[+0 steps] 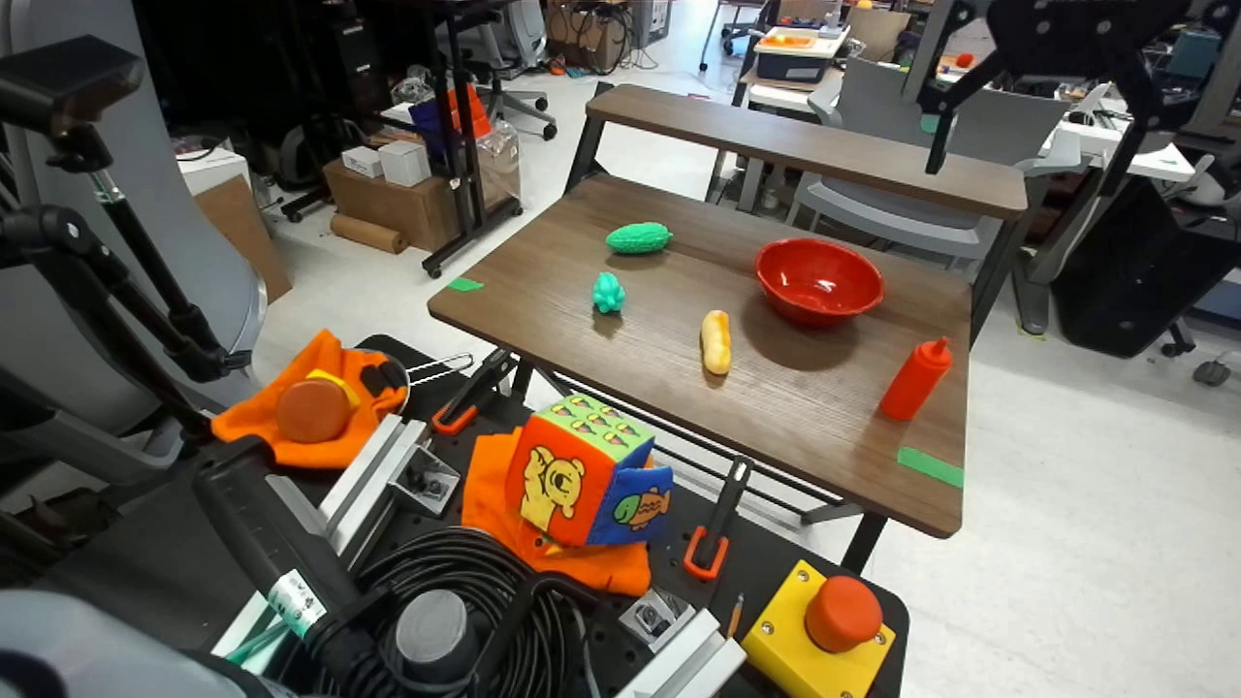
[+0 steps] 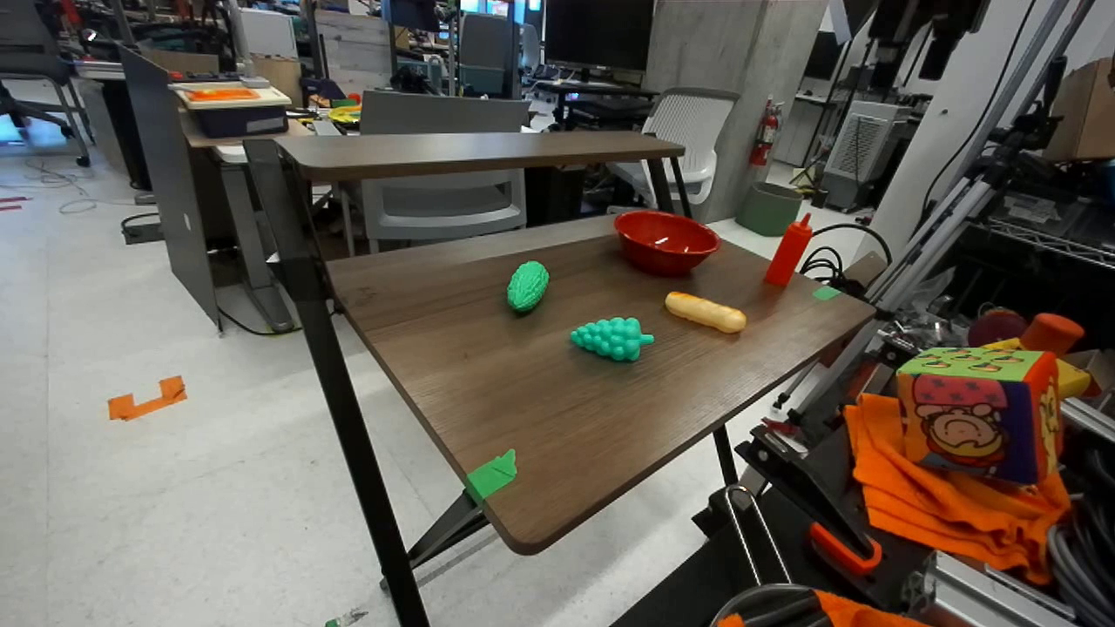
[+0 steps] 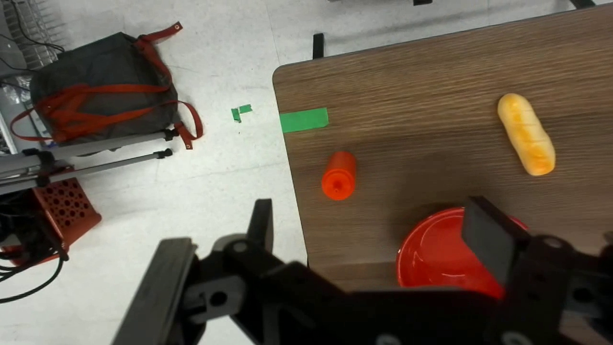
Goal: Put the bottle in the bowl
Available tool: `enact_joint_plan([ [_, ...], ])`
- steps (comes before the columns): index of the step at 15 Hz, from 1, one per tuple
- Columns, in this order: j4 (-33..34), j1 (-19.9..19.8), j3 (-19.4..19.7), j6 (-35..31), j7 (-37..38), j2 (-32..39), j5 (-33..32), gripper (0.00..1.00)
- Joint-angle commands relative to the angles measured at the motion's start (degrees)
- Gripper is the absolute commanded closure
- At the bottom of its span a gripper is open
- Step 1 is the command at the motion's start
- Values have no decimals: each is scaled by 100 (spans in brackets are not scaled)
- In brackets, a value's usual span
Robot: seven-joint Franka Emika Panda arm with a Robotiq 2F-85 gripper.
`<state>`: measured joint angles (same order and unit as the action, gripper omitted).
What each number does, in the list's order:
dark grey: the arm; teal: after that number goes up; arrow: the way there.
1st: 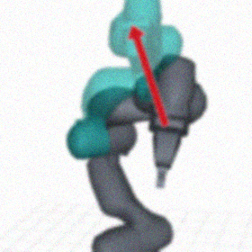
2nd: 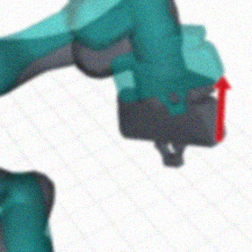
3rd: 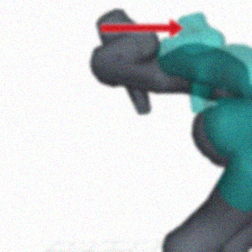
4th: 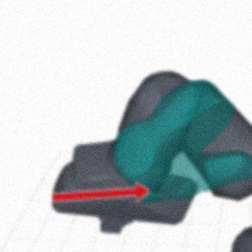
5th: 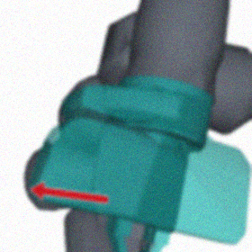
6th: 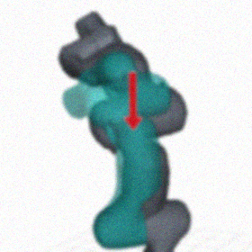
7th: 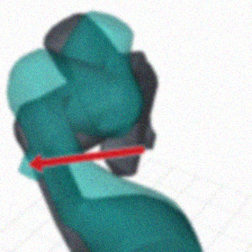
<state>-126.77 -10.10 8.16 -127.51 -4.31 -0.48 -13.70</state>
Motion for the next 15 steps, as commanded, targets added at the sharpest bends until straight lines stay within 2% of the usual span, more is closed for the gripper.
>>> enact_joint_plan([
  [1, 700, 36, 29, -40, -297, 903, 118, 0],
  [7, 1365, -100, -69, -8, -1133, 1985, 422, 0],
  [15, 2000, -126, -48, 131, -1172, 3008, 290, 0],
])
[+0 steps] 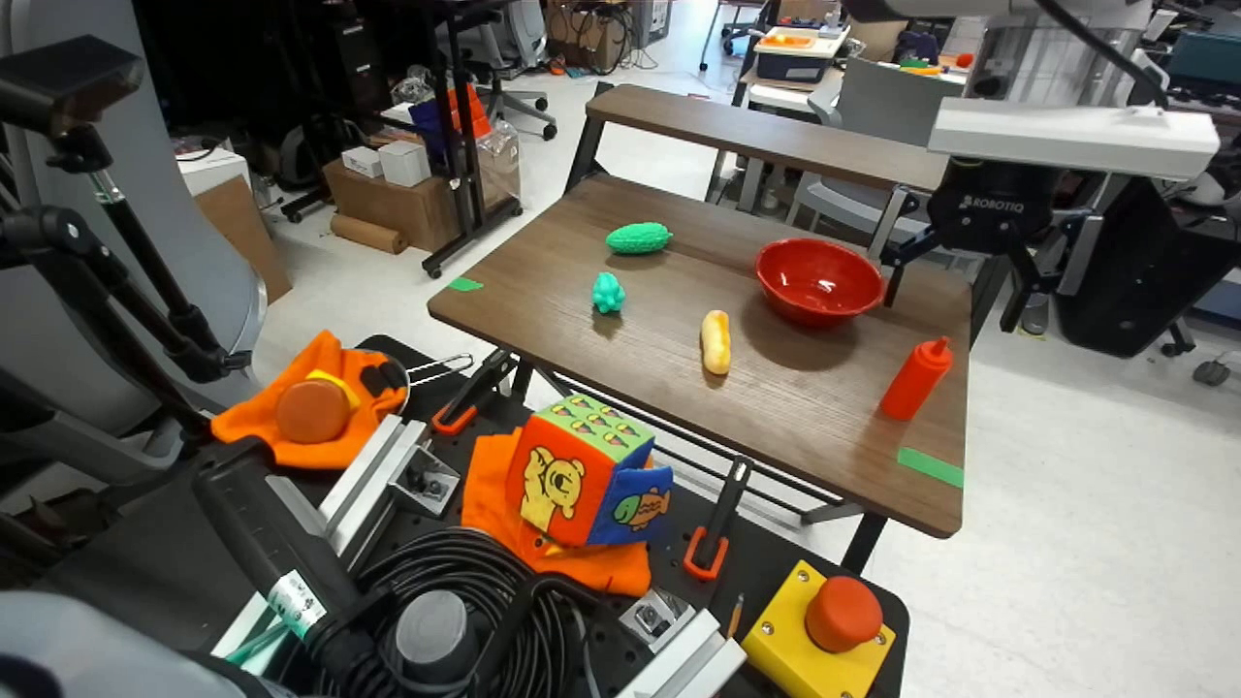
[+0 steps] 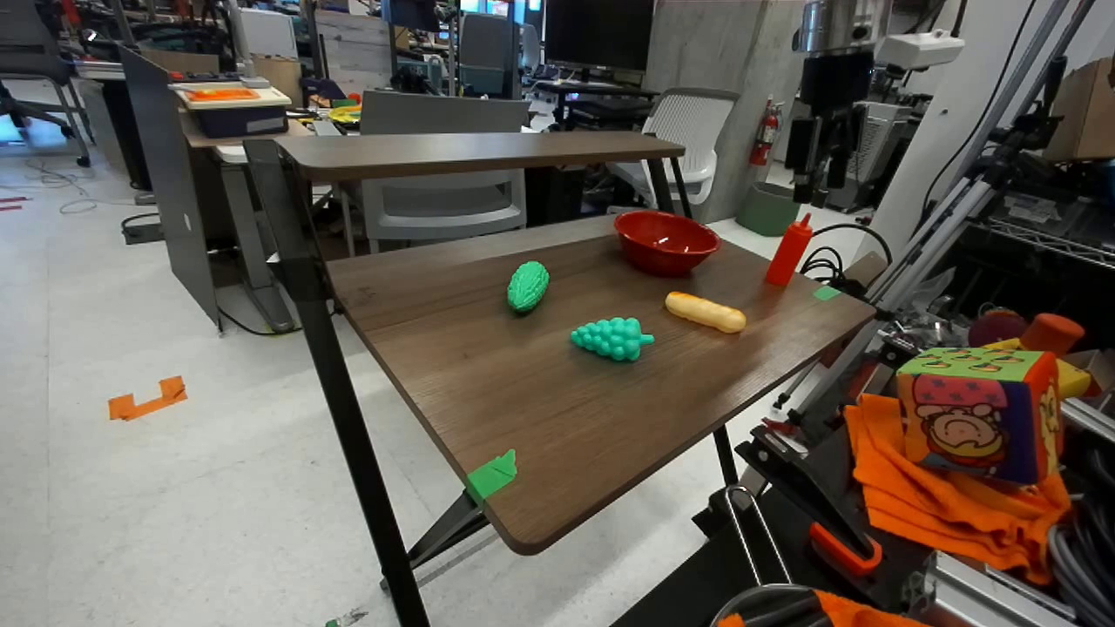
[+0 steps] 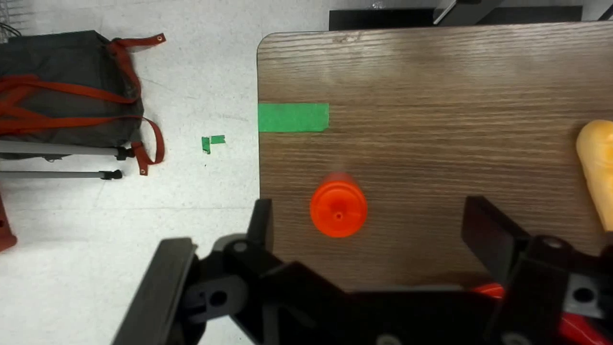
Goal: Put the bottle in the bowl
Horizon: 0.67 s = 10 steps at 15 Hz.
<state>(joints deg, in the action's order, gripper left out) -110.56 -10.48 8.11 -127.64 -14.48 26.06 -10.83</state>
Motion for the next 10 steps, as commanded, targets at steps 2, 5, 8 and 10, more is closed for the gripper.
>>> enact_joint_plan([
  [2, 544, -91, -23, 215, -128, 573, -46, 0],
  [5, 846, -133, -55, 434, -167, 889, 0, 0],
  [8, 1120, -141, -65, 687, -203, 1140, -15, 0],
  [10, 1294, -137, -64, 869, -222, 1287, -32, 0],
])
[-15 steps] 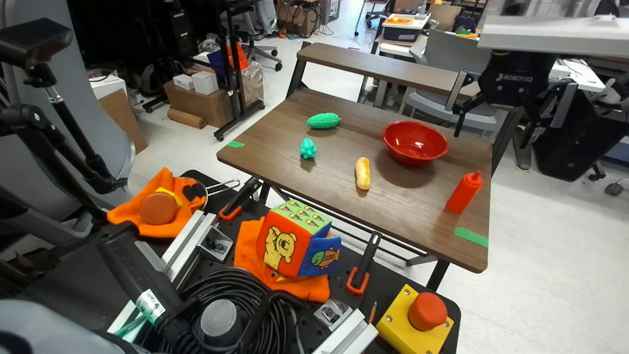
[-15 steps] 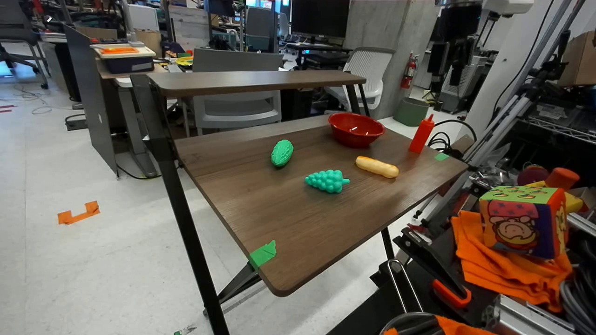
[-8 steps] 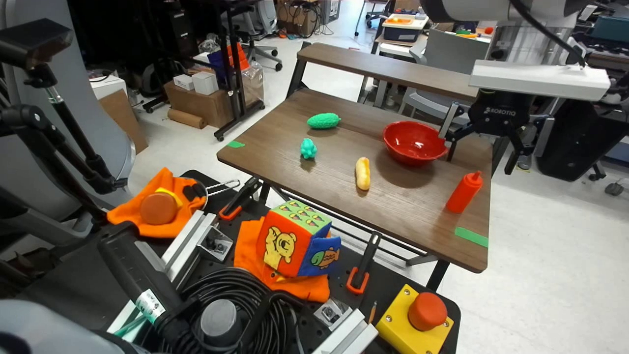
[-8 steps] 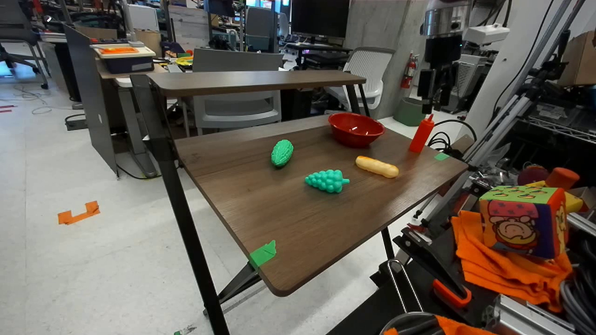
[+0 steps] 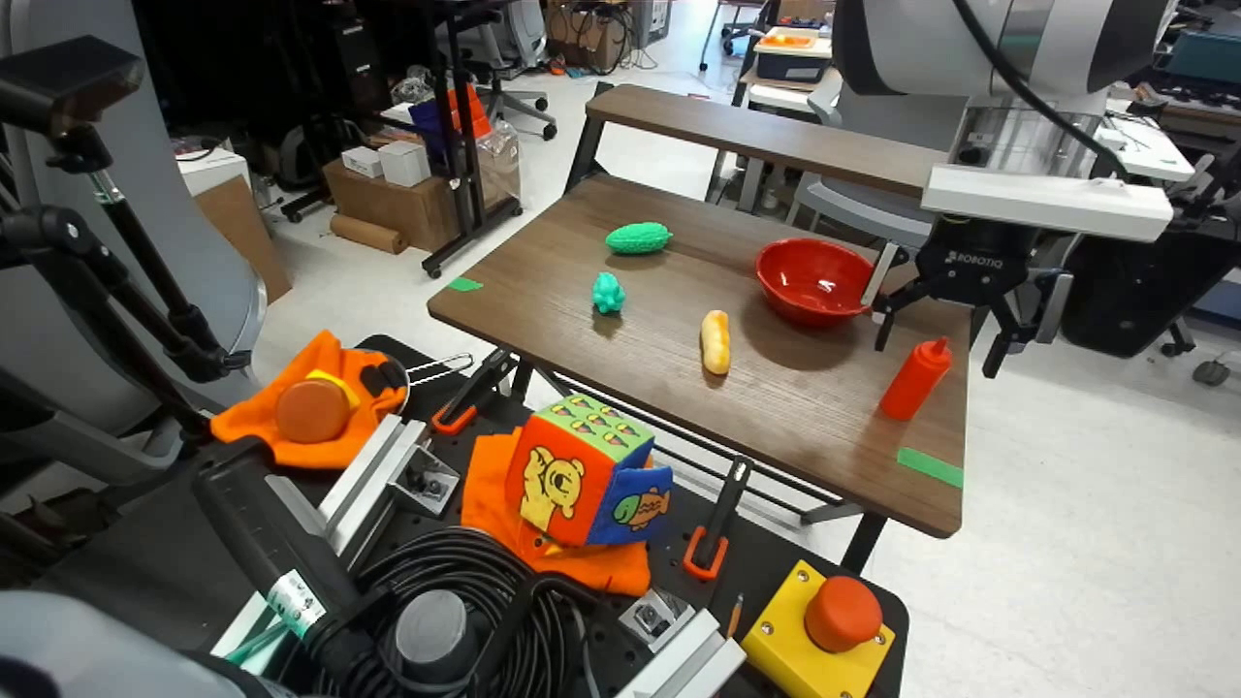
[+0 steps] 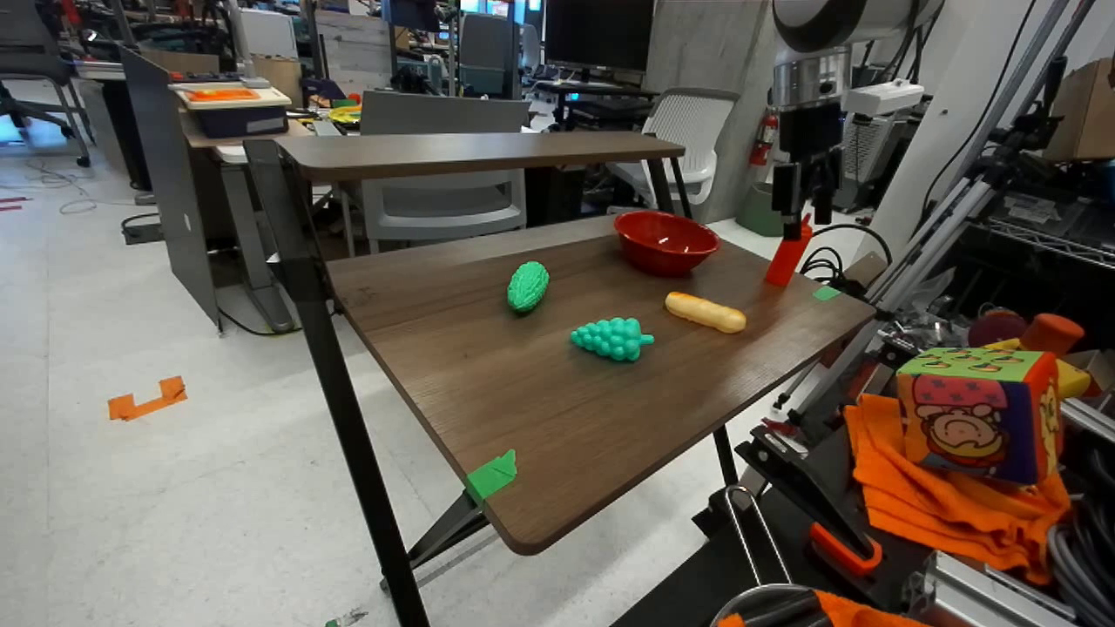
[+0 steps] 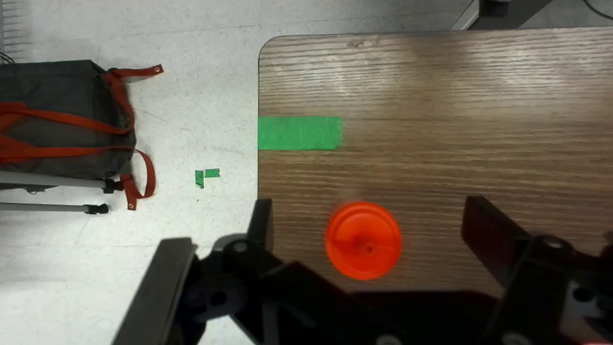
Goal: Put the bottle in the bowl
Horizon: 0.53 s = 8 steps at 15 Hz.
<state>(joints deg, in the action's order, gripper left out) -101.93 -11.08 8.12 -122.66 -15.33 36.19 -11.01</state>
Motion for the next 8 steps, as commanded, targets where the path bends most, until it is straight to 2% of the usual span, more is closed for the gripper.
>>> enact_joint_plan([
  [1, 505, -76, -63, 451, -151, 342, -25, 2],
  [2, 578, -76, -65, 525, -182, 401, -45, 26],
  [4, 710, -50, -48, 626, -193, 514, -108, 31],
  [8, 825, 24, -12, 586, -169, 602, -325, 61],
])
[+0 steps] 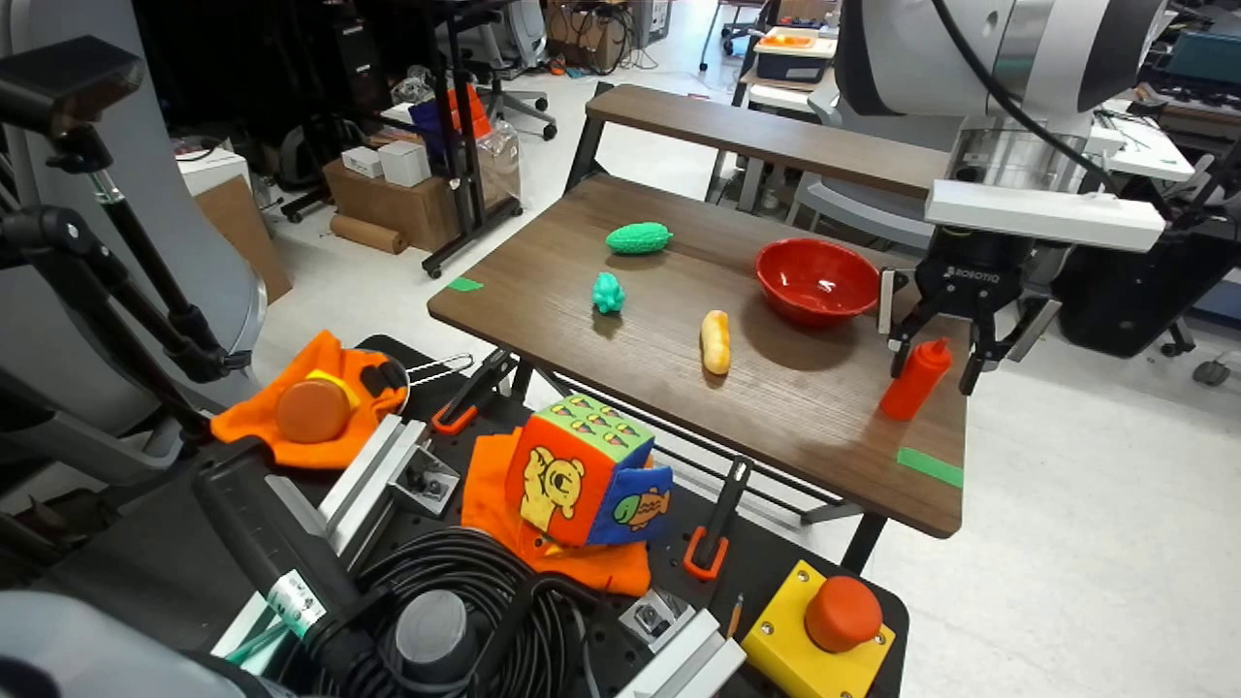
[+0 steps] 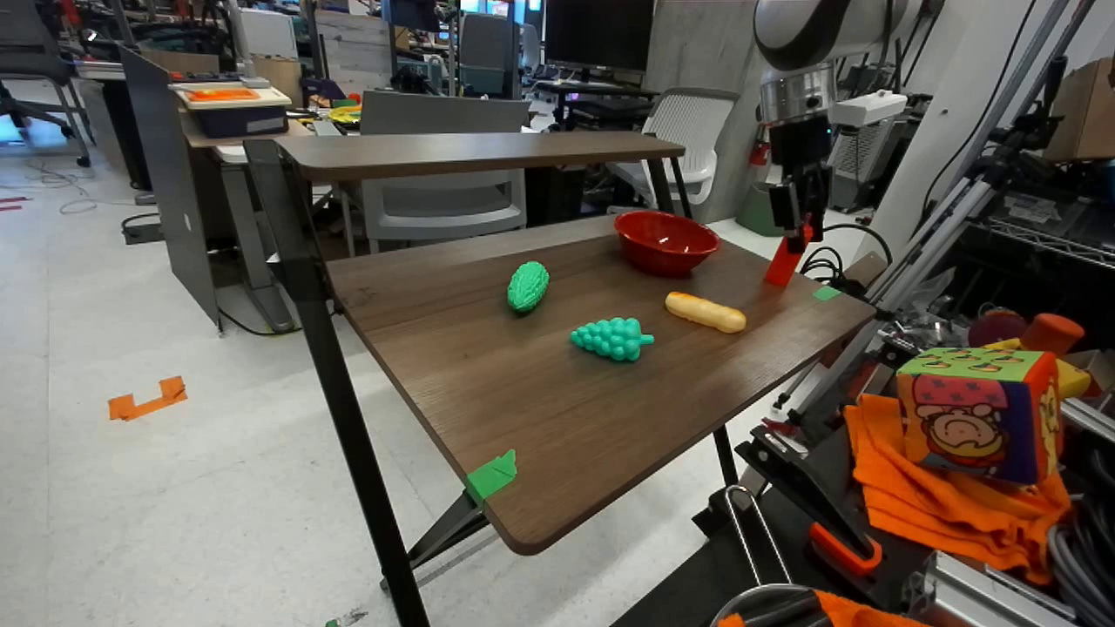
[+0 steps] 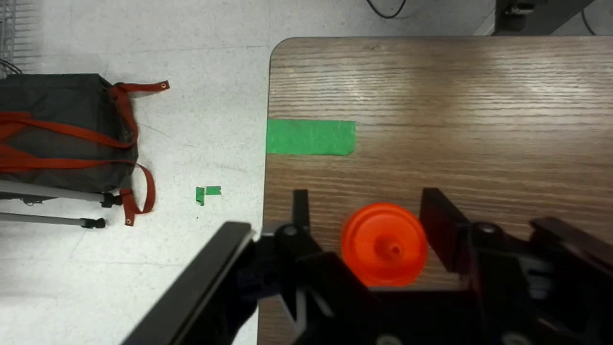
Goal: Put the bottle in the bowl
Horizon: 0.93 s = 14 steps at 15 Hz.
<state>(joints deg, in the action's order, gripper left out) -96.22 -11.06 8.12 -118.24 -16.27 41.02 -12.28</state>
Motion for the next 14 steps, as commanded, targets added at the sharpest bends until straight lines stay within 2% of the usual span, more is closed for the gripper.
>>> enact_joint_plan([
  [1, 247, 45, -2, 110, -69, 107, -273, 70],
  [3, 143, 101, -23, -41, -114, -39, -439, 85],
  [4, 0, 240, 21, -194, 30, -196, -612, 88],
  [7, -511, 479, -85, -704, 98, -974, -844, 88],
  [9, -602, 507, -254, -855, 14, -1389, -630, 88],
  [11, -540, 629, -422, -591, -1, -1799, -453, 88],
  [14, -284, 789, -601, -225, 16, -1910, -387, 88],
])
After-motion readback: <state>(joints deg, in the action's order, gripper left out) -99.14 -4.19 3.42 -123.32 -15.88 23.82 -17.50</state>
